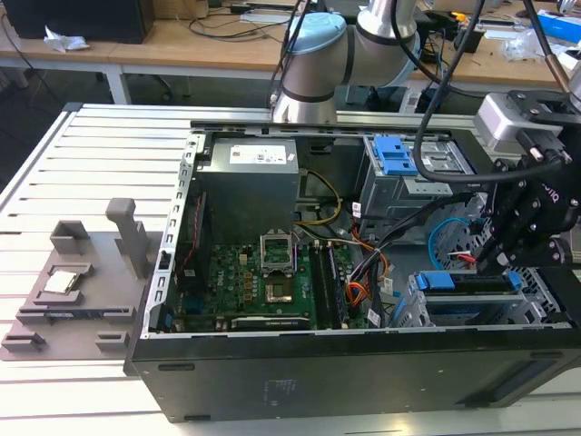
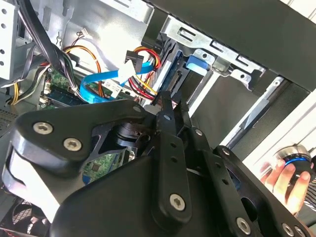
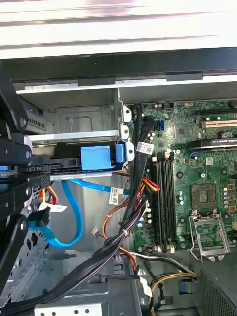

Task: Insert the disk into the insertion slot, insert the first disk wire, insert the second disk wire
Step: 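Insert the first disk wire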

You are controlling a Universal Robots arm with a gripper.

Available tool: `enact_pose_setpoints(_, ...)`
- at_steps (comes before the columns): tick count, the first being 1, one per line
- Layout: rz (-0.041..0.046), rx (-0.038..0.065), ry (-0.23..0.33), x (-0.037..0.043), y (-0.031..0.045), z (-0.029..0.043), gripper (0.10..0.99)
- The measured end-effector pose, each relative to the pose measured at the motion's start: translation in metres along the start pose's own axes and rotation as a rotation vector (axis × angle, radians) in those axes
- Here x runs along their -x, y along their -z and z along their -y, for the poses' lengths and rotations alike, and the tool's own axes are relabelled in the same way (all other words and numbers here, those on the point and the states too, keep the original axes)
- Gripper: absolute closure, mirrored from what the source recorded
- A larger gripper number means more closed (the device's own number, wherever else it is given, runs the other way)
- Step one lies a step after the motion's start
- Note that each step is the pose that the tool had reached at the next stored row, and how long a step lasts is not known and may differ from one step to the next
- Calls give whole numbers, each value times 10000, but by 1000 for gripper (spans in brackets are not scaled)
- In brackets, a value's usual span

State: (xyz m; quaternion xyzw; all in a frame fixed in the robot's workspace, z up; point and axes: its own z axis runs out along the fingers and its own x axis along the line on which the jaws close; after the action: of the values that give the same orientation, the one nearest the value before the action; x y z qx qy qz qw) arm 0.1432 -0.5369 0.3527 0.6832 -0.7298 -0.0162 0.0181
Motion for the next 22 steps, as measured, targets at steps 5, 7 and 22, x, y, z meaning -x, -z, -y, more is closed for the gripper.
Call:
enact_pose_setpoints(5, 0, 0, 0, 0, 0, 5, 902)
enact_pose_setpoints(7, 1, 3, 2, 1, -22, 10, 902)
enact_pose_setpoints(22, -18, 20, 288, 48, -136, 58, 902)
